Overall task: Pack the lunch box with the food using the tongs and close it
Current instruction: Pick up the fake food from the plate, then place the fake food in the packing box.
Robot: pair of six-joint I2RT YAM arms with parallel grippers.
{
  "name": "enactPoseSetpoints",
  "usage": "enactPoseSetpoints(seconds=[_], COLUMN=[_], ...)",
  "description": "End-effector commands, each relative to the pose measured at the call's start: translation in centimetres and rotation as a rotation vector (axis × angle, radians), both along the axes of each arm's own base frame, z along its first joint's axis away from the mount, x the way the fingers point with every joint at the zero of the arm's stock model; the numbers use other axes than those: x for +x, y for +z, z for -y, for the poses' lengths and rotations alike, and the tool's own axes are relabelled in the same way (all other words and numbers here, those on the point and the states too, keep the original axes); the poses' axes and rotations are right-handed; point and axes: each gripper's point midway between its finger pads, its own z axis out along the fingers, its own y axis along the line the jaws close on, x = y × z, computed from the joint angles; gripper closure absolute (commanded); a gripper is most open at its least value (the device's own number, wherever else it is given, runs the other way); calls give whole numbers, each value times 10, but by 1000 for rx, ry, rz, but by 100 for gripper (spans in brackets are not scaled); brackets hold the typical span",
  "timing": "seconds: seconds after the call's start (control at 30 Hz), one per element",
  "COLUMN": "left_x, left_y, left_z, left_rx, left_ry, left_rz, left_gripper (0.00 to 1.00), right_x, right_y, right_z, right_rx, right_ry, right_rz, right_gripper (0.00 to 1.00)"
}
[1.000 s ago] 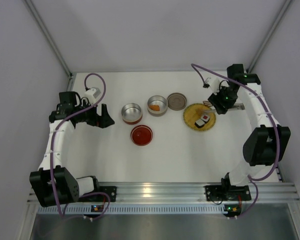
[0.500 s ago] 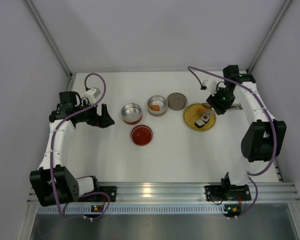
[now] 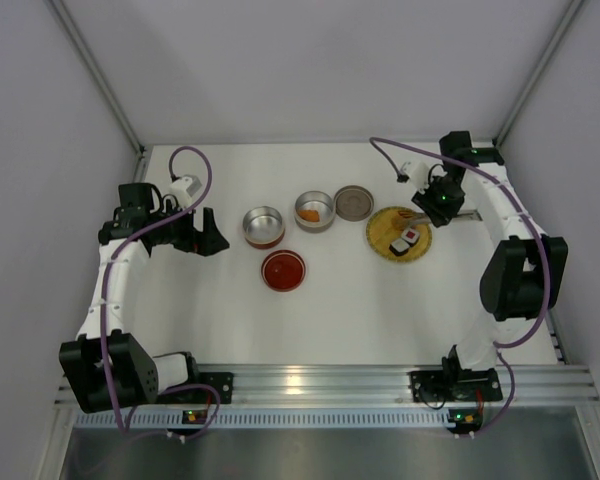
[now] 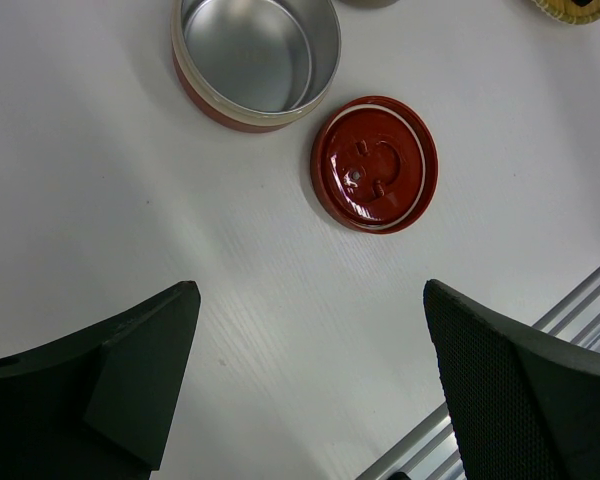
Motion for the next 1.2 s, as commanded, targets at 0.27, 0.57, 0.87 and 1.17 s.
enactPoseSetpoints(seconds=[0.27,0.57,0.87,1.17], left_x=[8,8,11,9], left_y=[17,15,15,14], left_z=[-2,-2,-1,-3], left_rx=[8,4,-4,7], left_ry=[-8,-3,-3,1], left_rz=[64,60,64,63], left_gripper=[2,2,2,2], right_x=[10,-1,-11,3], right_y=[34,51,70,102], right_z=[-26,-35,-80,-154], right_rx=[103,142,172,223], right_ry=[9,6,21,-16], right_rz=[75,90,144,247], right_gripper=[86,91,94,96])
